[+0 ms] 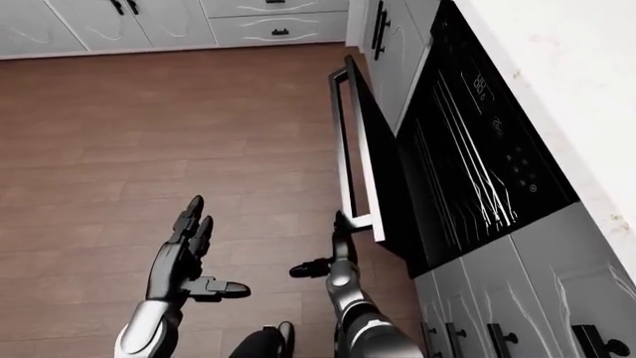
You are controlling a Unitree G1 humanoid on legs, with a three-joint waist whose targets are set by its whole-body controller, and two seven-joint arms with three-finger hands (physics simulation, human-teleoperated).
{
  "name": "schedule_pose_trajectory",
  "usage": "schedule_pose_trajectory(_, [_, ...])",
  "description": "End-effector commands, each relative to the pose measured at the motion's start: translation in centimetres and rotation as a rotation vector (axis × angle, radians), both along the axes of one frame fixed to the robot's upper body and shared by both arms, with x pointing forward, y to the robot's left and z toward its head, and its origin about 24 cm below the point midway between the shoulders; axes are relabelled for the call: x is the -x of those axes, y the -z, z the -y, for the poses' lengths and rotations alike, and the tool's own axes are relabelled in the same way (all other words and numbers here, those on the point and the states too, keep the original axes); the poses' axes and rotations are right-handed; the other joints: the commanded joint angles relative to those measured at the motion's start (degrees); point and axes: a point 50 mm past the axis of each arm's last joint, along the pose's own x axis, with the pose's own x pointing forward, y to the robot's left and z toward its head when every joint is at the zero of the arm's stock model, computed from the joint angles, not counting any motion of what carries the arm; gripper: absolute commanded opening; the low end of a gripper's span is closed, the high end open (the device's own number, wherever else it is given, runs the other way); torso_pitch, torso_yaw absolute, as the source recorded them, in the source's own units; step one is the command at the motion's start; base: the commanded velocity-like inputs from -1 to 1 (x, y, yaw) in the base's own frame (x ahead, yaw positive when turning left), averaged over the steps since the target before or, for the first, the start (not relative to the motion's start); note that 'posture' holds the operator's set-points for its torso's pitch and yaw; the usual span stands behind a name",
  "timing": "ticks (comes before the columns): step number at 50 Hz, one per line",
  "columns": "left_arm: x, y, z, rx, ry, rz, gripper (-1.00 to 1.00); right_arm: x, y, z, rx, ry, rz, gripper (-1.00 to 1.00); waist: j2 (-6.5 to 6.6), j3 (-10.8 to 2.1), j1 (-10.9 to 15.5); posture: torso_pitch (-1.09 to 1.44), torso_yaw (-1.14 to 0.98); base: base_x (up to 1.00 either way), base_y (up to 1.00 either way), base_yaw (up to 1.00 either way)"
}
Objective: Close the dishwasher door
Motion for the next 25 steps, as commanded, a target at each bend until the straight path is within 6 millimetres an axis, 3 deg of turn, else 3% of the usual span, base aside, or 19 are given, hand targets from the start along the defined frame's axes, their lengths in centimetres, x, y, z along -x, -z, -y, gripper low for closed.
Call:
schedule_pose_trajectory(1, [-0.1, -1.4, -0.1, -0.005, -0.001, 0.077, 1.00, -1.2, -1.3, 2.1, 0.048, 0.135, 0.067, 1.00, -0.17, -1.64, -0.51, 0.43, 0.00, 0.00, 0.00, 0.00])
schedule_pose_trajectory(25, [-0.1, -1.4, -0.2, -0.003, -0.004, 0.079, 1.00, -1.2, -1.5, 3.2, 0.132, 0.239, 0.072, 1.00, 0.12, -1.32, 0.38, 0.43, 0.00, 0.00, 0.00, 0.00])
